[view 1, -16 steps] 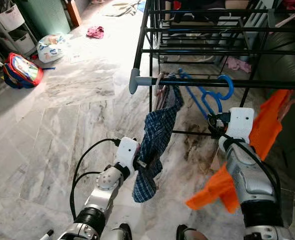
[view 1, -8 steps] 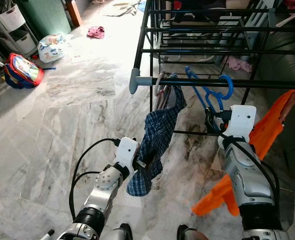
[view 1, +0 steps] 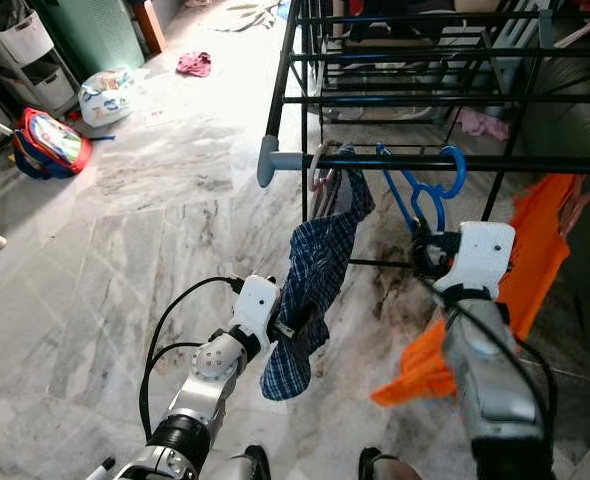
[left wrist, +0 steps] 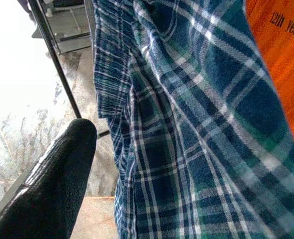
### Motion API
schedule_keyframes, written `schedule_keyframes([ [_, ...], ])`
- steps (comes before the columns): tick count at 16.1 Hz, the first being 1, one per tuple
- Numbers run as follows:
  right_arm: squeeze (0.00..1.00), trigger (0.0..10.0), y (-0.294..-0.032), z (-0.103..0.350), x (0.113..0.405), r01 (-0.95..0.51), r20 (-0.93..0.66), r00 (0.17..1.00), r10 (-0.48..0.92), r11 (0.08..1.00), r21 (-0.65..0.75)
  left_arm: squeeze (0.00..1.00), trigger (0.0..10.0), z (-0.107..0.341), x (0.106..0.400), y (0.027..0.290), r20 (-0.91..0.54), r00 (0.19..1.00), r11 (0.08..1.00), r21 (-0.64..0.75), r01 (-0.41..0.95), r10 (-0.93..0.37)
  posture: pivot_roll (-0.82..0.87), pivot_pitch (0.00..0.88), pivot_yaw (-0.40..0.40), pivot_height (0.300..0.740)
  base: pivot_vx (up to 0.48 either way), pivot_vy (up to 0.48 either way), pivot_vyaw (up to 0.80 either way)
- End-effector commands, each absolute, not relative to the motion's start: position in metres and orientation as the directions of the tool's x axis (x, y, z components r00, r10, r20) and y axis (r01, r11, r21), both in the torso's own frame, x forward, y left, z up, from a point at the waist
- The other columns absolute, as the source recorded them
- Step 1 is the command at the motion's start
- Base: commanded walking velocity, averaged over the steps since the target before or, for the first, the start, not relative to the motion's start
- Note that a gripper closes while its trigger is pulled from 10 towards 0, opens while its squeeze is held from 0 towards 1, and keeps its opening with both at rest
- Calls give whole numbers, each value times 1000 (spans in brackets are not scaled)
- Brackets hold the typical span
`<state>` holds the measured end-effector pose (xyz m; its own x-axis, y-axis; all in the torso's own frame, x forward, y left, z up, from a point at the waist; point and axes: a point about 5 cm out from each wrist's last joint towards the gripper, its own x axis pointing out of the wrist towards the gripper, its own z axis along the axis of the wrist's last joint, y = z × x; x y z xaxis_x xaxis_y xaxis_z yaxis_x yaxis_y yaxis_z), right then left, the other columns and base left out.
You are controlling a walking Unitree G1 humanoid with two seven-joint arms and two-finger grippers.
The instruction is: Hang hanger
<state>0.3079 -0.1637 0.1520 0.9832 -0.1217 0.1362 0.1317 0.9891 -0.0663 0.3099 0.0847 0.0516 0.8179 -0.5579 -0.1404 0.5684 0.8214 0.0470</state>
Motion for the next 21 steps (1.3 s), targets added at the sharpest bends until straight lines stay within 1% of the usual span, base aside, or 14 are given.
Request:
schedule_keyframes([
  [1,1000,10000,-158,158,303,136,188,975,-118,987,-84,0,10000,48,307,89,-157,814,818,60,573,-559,-40,217,122,740,0,0,0],
  [4,1000,10000,-149,164,296,139,256,961,-108,984,-109,0,10000,48,307,89,-151,815,818,63,572,-559,-41,219,125,740,0,0,0],
  [5,1000,10000,-147,167,294,141,281,955,-96,979,-147,0,10000,49,307,88,-143,816,818,60,572,-560,-39,219,126,740,0,0,0],
  [6,1000,10000,-145,171,293,136,308,948,-75,974,-182,0,10000,51,308,90,-126,831,832,61,552,-542,-39,218,125,740,0,0,0],
  [7,1000,10000,-144,173,292,133,330,942,-56,968,-214,0,10000,54,311,94,-113,863,862,77,502,-492,-37,217,122,740,0,0,0],
  [8,969,10000,-144,173,291,133,336,940,-52,966,-223,0,10000,55,313,96,-114,880,876,94,472,-462,-37,216,120,740,0,0,0],
  [9,278,10000,-145,172,289,131,333,942,-45,962,-239,0,10000,55,315,99,-114,893,890,93,446,-436,-36,214,114,740,0,0,0],
  [10,0,10000,-145,171,288,128,329,944,-42,961,-246,0,10000,56,315,100,-111,898,895,99,436,-425,-36,212,111,740,0,0,0],
  [11,0,10000,-146,170,285,130,329,944,-36,955,-267,0,10000,55,315,101,-110,905,901,99,422,-412,-37,210,103,740,0,0,0],
  [14,0,10000,-146,164,286,121,307,951,-38,959,-256,0,10000,52,312,98,-112,906,903,98,418,-408,-41,201,92,740,0,0,0],
  [21,0,10000,-146,168,291,121,315,949,-33,958,-262,0,10000,52,313,94,-119,912,907,110,405,-393,-37,189,92,740,0,0,0],
])
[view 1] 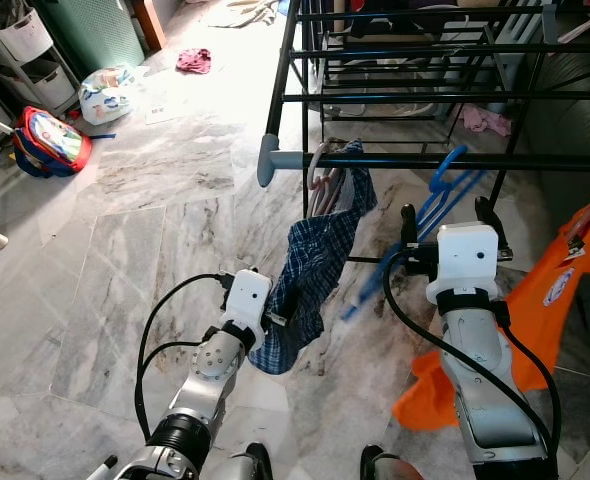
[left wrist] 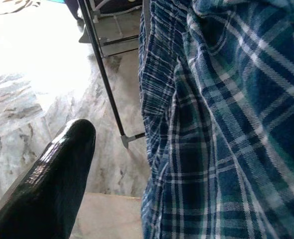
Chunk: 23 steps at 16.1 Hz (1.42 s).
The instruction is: Hang hanger
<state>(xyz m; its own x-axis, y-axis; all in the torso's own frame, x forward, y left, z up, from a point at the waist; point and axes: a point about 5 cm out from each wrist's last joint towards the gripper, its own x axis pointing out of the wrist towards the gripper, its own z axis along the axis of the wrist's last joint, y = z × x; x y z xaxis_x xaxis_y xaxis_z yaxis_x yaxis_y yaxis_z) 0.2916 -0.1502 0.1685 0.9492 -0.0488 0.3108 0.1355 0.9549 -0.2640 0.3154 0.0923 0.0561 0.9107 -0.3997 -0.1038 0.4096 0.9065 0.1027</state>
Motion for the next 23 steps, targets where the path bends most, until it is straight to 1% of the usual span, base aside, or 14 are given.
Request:
schedule_keyframes([
  [1,0,10000,-145,168,292,119,314,949,-32,958,-261,0,10000,51,313,94,-123,911,907,113,407,-393,-37,188,93,740,0,0,0],
  [6,0,10000,-144,168,293,111,313,949,-26,959,-259,0,10000,50,313,92,-129,912,907,119,403,-389,-39,187,89,740,0,0,0],
  [16,0,10000,-146,163,292,103,288,957,-26,962,-253,0,10000,47,310,90,-137,916,912,116,393,-378,-40,200,79,740,-363,0,0],
  [18,0,10000,-148,161,293,102,261,964,-47,974,-201,0,10000,46,310,89,-140,917,914,115,390,-374,-46,199,69,740,-369,0,0],
  [23,0,10000,-148,160,294,87,252,967,-33,974,-208,0,10000,44,309,88,-145,920,918,110,381,-364,-48,194,56,740,-364,0,0],
])
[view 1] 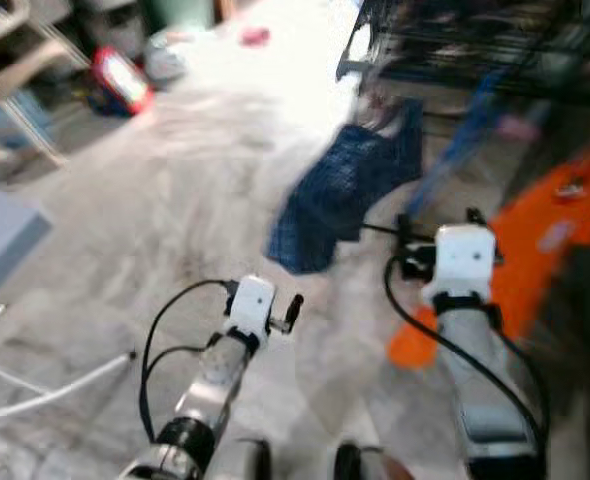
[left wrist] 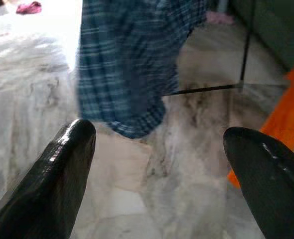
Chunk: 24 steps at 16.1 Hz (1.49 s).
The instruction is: Hang hanger
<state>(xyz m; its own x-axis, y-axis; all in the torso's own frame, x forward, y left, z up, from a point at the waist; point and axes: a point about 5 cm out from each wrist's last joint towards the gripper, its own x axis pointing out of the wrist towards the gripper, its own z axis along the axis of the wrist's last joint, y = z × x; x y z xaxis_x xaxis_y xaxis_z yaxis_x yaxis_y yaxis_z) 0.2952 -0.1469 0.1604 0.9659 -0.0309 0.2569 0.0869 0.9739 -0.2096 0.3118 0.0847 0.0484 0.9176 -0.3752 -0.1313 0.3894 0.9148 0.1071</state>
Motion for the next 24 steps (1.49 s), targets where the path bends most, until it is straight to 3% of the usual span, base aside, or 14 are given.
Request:
schedule_keyframes([
  [1,0,10000,-148,159,295,82,247,969,-29,975,-208,0,10000,43,308,88,-148,920,918,111,380,-363,-47,194,57,740,-352,0,0],
  [5,0,10000,-148,140,293,33,171,985,0,981,-190,0,10000,41,309,91,-160,920,916,131,378,-357,-40,182,61,740,-330,0,0],
  [7,0,10000,-153,110,288,-64,40,997,73,978,-199,0,10000,38,311,97,-193,921,914,166,371,-339,-39,172,59,740,0,0,0],
  [10,0,10000,-165,67,271,-190,-140,978,157,944,-269,0,10000,23,306,114,-275,917,914,207,349,-288,-25,143,47,740,0,0,0],
  [12,0,10000,-164,41,263,-237,-236,954,184,945,-224,0,10000,1,294,136,-395,900,944,184,275,-185,-19,111,33,740,0,0,0],
  [16,0,10000,-170,-14,247,-188,-408,908,99,965,-185,0,10000,-36,256,168,-575,816,951,217,218,-56,-8,63,1,740,0,0,0],
  [19,0,10000,-179,-25,245,-97,-462,886,21,985,-140,0,10000,-43,247,174,-618,785,961,190,201,-42,-14,69,13,740,0,0,0],
  [21,0,10000,-172,-27,249,-94,-459,888,35,990,-107,0,10000,-45,244,177,-643,762,935,214,284,-84,17,41,-1,740,0,0,0],
  [24,0,10000,-158,-34,249,-152,-503,860,90,985,-83,0,10000,-54,232,192,-699,715,962,183,204,-19,64,20,-19,740,0,0,0],
])
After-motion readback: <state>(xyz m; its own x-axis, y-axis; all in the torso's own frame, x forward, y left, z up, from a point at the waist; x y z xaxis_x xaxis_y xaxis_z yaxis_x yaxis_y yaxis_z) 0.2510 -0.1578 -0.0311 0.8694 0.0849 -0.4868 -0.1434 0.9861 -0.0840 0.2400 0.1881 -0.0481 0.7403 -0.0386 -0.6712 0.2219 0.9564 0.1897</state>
